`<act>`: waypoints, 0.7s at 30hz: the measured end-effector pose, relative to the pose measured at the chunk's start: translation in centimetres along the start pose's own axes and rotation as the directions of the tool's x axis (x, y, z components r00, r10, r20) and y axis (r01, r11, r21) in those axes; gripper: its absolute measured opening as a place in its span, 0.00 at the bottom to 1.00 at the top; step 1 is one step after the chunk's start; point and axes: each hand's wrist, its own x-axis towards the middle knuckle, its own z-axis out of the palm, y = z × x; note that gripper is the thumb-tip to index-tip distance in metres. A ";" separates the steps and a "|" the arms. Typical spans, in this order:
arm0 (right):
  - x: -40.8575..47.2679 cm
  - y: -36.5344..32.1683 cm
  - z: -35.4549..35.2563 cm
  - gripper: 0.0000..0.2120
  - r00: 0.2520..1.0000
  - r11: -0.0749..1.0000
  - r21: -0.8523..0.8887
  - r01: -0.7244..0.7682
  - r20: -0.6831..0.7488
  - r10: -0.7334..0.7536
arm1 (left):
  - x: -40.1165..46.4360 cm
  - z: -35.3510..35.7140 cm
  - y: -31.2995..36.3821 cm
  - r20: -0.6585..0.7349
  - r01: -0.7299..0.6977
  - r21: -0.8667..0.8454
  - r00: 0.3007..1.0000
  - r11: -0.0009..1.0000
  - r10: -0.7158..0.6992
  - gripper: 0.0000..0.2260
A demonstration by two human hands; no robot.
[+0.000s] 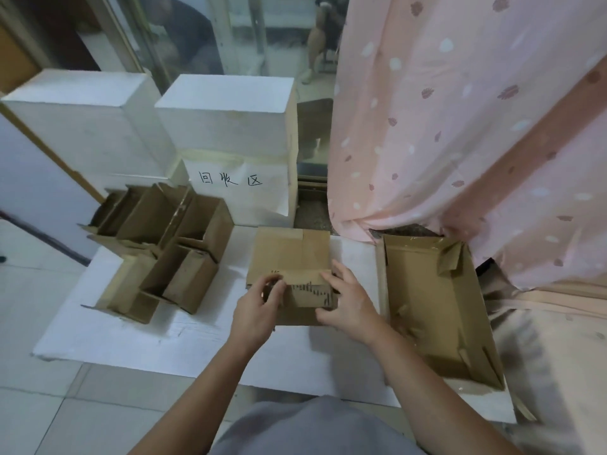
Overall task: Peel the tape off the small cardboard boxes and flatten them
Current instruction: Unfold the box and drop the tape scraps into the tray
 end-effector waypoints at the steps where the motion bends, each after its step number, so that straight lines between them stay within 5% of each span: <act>1: 0.3 -0.4 0.3 0.40 1.000 0.999 0.031 -0.017 -0.002 0.017 | 0.3 -0.1 -0.2 -0.046 0.006 0.009 0.999 1.000 -0.006 0.12; 7: 1.4 -2.5 1.8 0.36 1.000 0.969 0.246 -0.007 -0.010 0.010 | 1.2 -1.4 -0.2 -0.210 0.004 -0.064 0.978 0.998 -0.017 0.08; 13: 2.4 -3.9 3.0 0.21 0.981 0.915 0.403 -0.016 -0.168 0.091 | 0.6 -2.1 -0.2 -0.142 -0.041 -0.235 0.990 0.971 0.007 0.10; 21: 2.6 -3.8 2.5 0.44 0.998 0.950 0.306 -0.064 0.040 0.054 | 2.7 -4.6 -1.5 0.140 -0.114 -0.107 0.982 0.988 0.129 0.36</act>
